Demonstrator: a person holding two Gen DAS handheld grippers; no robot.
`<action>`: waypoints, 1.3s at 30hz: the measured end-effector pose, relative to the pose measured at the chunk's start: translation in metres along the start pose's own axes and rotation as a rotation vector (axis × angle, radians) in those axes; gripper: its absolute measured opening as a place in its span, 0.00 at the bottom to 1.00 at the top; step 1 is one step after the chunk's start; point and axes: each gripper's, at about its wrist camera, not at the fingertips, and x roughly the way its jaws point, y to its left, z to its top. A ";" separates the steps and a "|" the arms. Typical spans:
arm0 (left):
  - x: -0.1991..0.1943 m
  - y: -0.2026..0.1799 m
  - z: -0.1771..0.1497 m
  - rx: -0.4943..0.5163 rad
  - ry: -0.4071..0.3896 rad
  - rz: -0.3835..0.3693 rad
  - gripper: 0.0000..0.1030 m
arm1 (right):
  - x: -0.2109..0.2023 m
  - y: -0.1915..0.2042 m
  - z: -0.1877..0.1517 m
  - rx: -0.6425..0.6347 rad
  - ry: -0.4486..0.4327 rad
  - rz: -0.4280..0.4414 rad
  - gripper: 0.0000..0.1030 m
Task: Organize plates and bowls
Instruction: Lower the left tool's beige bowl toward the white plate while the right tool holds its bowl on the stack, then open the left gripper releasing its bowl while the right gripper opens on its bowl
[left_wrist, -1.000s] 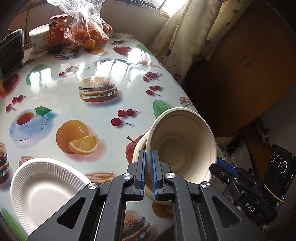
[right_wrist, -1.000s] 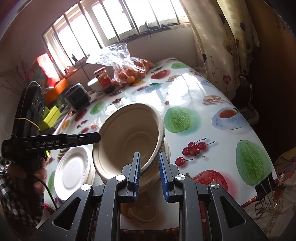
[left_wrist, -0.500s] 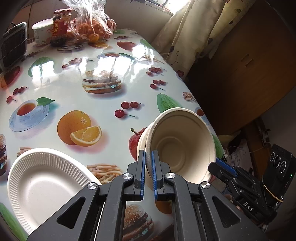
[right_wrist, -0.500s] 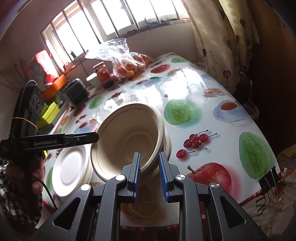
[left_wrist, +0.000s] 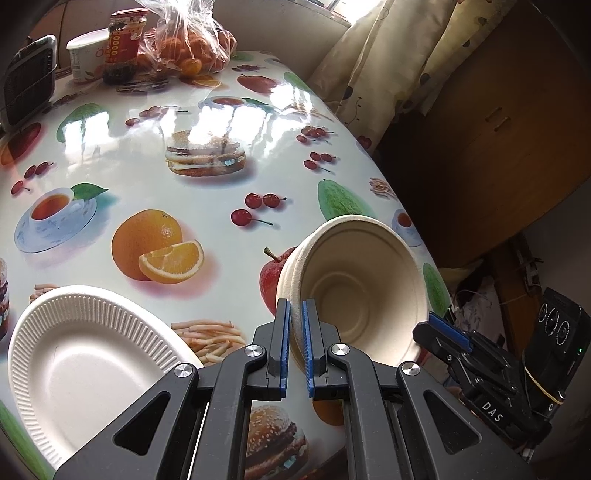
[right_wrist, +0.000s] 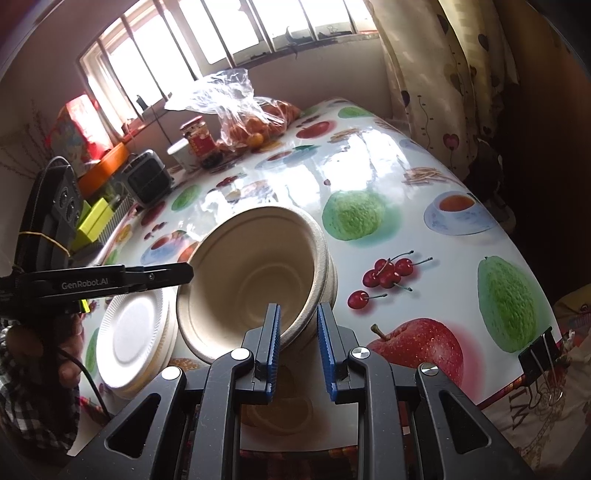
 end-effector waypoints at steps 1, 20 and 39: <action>0.001 0.000 0.000 0.001 0.000 0.001 0.06 | 0.000 0.000 0.000 0.000 0.001 -0.001 0.20; 0.002 0.002 0.000 -0.008 -0.001 0.003 0.06 | 0.007 -0.002 -0.002 0.007 0.015 -0.003 0.20; -0.002 0.005 -0.003 -0.019 -0.029 -0.010 0.26 | 0.007 -0.004 -0.001 0.024 0.009 0.017 0.37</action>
